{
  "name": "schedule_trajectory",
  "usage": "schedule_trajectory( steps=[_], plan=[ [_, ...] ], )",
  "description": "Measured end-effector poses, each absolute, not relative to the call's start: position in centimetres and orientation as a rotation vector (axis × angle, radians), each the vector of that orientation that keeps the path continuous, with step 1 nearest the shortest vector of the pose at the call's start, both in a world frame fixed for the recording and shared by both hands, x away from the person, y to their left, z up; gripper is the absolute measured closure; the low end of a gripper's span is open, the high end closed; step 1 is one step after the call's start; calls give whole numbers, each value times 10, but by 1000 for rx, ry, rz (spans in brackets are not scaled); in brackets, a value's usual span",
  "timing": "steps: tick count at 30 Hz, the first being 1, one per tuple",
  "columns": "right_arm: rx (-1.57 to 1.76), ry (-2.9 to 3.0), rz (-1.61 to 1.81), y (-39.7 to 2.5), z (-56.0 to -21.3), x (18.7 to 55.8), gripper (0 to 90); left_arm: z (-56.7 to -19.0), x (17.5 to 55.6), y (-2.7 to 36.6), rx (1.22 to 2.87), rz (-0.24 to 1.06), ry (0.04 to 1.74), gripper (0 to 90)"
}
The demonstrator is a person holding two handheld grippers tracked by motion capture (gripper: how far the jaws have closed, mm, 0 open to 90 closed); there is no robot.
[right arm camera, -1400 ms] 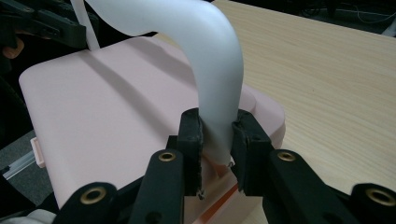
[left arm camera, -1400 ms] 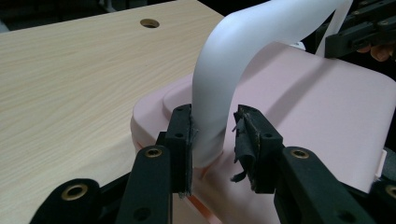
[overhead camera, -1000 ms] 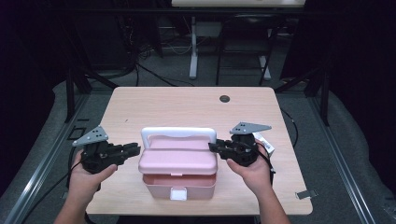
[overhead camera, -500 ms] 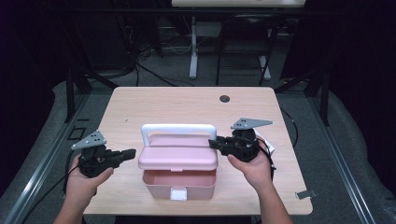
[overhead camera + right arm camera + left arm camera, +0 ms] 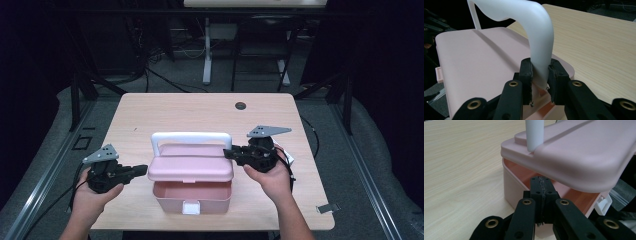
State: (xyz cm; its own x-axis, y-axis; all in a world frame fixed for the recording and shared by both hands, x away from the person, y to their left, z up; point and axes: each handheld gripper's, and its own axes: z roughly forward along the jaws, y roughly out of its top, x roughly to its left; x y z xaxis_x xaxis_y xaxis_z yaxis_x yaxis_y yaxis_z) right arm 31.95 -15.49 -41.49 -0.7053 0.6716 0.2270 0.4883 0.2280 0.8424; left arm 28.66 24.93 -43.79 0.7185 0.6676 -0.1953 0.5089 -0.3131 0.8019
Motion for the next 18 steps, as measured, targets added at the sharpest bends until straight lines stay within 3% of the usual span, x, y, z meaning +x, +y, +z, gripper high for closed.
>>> schedule_trajectory(
  steps=[18],
  plan=[
    [1106, 2317, 1470, -155, -414, 320, 744, -444, 285, 237, 2017, 163, 866, 898]
  ],
)
